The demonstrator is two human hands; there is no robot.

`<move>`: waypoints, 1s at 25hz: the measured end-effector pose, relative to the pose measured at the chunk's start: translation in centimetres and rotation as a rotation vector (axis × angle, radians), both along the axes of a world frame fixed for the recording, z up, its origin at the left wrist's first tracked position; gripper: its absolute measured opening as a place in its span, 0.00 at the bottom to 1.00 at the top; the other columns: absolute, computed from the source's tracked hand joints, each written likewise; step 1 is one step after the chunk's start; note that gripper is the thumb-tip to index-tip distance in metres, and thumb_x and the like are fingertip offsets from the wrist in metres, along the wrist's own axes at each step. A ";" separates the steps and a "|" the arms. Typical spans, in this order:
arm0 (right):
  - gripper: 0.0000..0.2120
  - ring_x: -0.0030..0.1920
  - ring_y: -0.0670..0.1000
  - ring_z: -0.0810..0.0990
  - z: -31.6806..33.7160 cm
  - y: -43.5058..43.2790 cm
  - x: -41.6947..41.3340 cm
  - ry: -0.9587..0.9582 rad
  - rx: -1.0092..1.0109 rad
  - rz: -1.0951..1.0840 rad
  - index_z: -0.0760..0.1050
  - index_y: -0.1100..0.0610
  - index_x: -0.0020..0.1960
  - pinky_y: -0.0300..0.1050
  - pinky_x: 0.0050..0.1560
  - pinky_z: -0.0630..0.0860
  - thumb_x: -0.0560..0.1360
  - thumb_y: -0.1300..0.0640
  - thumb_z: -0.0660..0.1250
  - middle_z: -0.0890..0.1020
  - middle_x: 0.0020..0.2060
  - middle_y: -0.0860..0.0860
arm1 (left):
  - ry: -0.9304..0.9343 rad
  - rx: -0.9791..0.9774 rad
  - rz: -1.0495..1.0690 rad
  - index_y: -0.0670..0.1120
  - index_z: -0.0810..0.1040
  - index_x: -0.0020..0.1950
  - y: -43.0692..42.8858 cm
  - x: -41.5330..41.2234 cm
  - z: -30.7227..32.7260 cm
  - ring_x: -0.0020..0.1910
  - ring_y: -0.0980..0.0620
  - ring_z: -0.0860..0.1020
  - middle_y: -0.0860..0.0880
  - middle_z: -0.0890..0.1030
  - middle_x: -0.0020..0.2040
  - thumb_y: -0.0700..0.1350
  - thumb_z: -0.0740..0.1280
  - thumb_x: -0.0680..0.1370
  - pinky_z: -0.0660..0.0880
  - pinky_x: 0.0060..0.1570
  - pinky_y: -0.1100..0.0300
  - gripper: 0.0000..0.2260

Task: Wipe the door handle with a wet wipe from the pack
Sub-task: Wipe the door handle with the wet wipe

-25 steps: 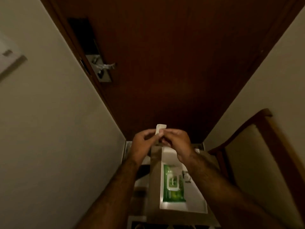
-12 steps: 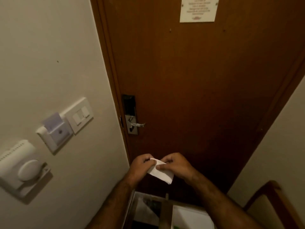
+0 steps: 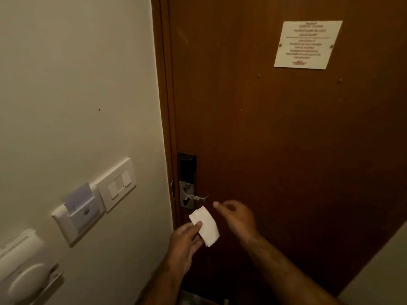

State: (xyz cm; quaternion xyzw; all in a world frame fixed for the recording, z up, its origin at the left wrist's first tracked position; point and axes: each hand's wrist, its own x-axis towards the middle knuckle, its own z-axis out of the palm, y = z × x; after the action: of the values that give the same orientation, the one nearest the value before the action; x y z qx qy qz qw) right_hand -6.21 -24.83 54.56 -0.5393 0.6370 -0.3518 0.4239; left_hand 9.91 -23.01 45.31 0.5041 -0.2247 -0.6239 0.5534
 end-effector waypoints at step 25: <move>0.47 0.88 0.62 0.49 8.3 -24.4 -13.2 1.653 -1.494 -0.205 0.49 0.59 0.90 0.65 0.86 0.40 0.86 0.27 0.51 0.48 0.88 0.61 | -1.583 -0.200 -0.015 0.45 0.40 0.84 -13.9 -1.2 -7.6 0.83 0.47 0.44 0.47 0.41 0.84 0.74 0.41 0.74 0.44 0.79 0.51 0.47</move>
State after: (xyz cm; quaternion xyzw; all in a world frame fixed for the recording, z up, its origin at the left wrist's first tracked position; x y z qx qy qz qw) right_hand -19.42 -49.20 62.89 -0.6713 0.3931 -0.2130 -0.5911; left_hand 8.71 -36.91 37.68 0.7438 -0.6092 -0.0613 0.2682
